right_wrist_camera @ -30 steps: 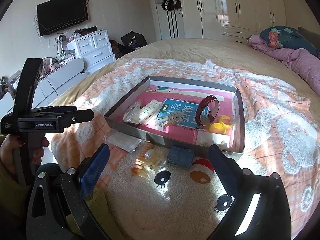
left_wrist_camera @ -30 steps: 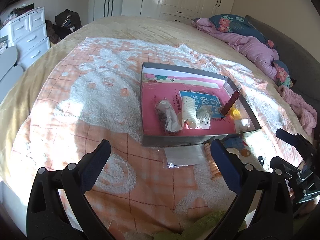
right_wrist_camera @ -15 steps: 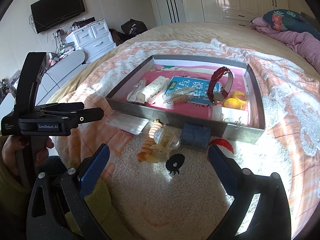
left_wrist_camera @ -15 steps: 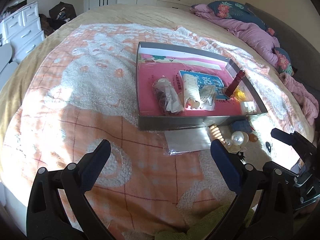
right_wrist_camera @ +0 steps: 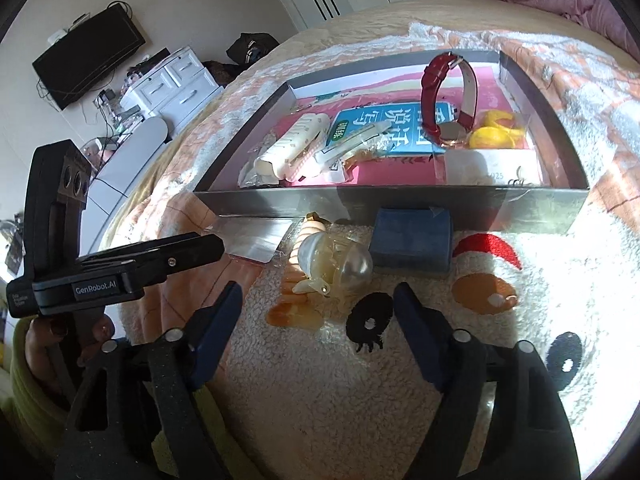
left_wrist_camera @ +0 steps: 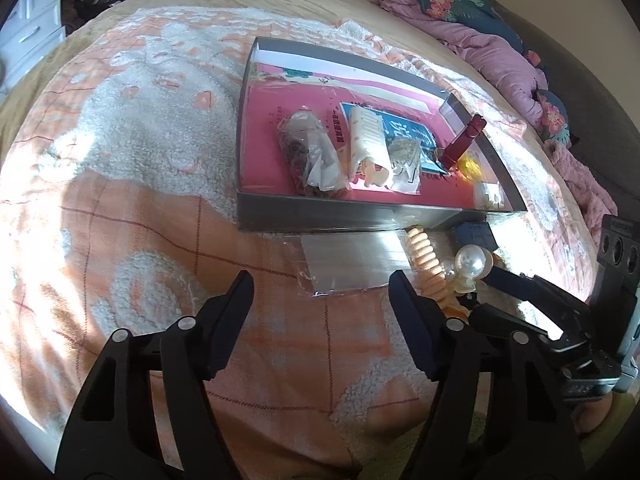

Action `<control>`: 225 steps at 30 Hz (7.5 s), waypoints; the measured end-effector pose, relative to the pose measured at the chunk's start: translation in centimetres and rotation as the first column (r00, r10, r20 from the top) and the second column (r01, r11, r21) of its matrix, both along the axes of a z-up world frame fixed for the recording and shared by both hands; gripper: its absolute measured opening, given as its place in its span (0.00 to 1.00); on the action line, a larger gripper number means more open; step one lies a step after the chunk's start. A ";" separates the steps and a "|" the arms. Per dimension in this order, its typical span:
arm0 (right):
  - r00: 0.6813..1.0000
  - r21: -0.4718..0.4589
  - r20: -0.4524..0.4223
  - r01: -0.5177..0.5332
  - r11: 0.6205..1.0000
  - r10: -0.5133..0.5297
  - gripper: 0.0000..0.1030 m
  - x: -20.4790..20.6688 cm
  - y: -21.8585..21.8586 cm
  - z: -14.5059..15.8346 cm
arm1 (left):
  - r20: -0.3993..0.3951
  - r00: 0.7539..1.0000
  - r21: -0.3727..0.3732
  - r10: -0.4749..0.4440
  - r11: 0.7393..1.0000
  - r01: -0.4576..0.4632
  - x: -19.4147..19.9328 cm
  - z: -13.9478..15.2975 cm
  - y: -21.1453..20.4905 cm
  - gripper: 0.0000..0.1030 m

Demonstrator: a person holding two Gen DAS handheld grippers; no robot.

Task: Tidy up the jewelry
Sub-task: 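Grasp the pearl hair clip with the right tool while the left tool grasps the empty clear bag, then carry the pearl clip and clear bag into the box and open both tools, then withdraw both tools from the grey box, then grasp the orange spiral hair tie with the left tool while the right tool grasps the blue box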

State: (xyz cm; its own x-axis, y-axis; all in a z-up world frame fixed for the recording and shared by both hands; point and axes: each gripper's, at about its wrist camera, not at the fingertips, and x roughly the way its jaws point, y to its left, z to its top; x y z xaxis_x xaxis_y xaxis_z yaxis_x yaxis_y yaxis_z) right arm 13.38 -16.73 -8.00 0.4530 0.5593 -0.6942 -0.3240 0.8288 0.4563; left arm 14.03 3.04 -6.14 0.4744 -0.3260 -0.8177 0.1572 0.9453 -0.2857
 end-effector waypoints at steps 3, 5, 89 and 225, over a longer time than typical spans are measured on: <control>1.000 0.018 0.009 0.006 1.000 -0.006 0.57 0.4 0.1 -0.2 | -0.025 1.000 -0.028 -0.015 1.000 0.014 0.3 -0.6 -0.4 0.55; 1.000 0.032 -0.006 0.014 0.999 -0.013 0.54 0.6 0.1 -0.6 | -0.042 0.999 -0.051 -0.016 0.999 0.014 0.6 -1.0 -0.5 0.55; 0.970 -0.114 0.232 0.105 0.988 -0.076 0.42 4.6 -5.5 4.1 | 0.249 0.968 0.013 0.033 0.999 -0.038 8.4 4.8 -1.2 0.05; 0.975 -0.129 0.222 0.035 0.991 -0.006 0.49 0.0 -2.7 1.9 | 0.180 0.976 0.057 -0.125 0.992 0.116 -0.8 3.6 -5.0 0.10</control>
